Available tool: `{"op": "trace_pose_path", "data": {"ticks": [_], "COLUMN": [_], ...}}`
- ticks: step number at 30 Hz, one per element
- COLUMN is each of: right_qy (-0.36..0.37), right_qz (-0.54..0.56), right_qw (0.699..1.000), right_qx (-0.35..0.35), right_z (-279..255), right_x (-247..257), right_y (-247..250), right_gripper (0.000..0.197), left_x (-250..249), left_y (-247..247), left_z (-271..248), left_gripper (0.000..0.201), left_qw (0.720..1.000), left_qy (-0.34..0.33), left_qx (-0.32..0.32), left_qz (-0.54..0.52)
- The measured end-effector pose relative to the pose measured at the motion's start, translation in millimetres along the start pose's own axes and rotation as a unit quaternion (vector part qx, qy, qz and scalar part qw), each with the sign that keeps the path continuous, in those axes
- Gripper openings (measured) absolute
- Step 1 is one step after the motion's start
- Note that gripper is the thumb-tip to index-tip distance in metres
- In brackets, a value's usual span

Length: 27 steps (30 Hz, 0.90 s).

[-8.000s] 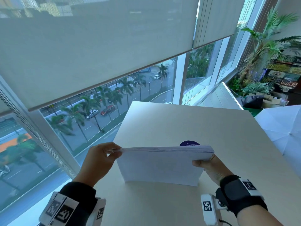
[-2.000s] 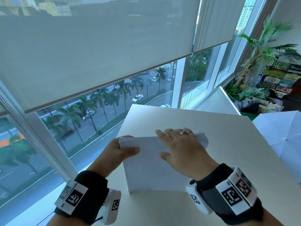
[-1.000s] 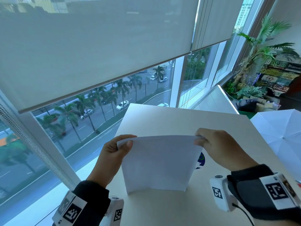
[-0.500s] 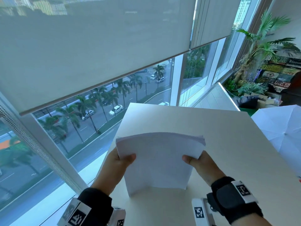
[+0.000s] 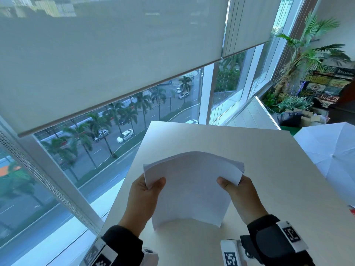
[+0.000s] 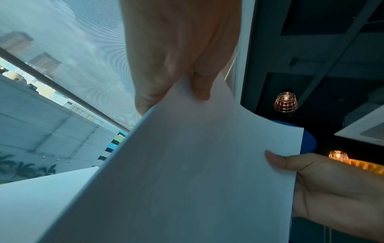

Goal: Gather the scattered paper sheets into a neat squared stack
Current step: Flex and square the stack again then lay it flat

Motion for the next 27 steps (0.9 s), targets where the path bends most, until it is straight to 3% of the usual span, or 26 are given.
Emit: {"op": "trace_pose_path", "data": {"ticks": [6,10,13,15,18,21,23,25,27], "right_qy": [0.020,-0.042,-0.089,-0.132,-0.182,-0.205,-0.200,-0.186,-0.165], "right_qz": [0.016,-0.036,-0.124,-0.178,-0.241,-0.298,-0.303,-0.292,-0.277], "right_qw": [1.000,0.998,0.988,0.974,0.950,0.929,0.930,0.937,0.946], "right_qx": [-0.003,0.017,0.036,0.052,0.079,0.072,0.059,0.049,0.028], "right_z": [-1.8,0.7,7.4,11.7,11.2,11.9,12.1,10.9,10.5], "right_x": [1.8,-22.1,-57.8,-84.9,-113.7,-128.5,-132.2,-133.4,-135.0], "right_y": [3.6,6.0,8.5,10.9,9.9,10.4,11.0,12.1,17.2], "right_gripper": [0.017,0.019,0.005,0.013,0.008,0.025,0.025,0.012,0.017], "left_x": [-3.4,19.5,53.9,79.8,112.9,134.0,139.4,138.3,133.6], "left_y": [-1.6,-3.2,-4.2,-3.7,-3.2,-2.7,-1.0,-2.2,-8.2], "left_z": [2.3,1.6,-1.0,-3.1,-6.6,-6.0,-2.7,1.1,3.2], "left_gripper": [0.030,0.035,0.039,0.038,0.025,0.016,0.017,0.024,0.030], "left_qw": [1.000,1.000,0.996,0.988,0.964,0.929,0.928,0.937,0.948], "left_qy": [-0.011,0.017,0.068,0.103,0.155,0.192,0.199,0.190,0.184], "left_qx": [-0.004,-0.011,-0.001,0.021,0.069,0.120,0.129,0.133,0.142], "left_qz": [-0.002,0.009,0.054,0.114,0.206,0.292,0.288,0.259,0.216]}}
Point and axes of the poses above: each hand's wrist, its own z-axis towards the middle knuckle, its own y-axis out of the back of the hand, x = y × z, the point moved 2 cm from there along z, towards the middle knuckle, and after that the axes turned 6 degrees about x, right-handed, at the moved point
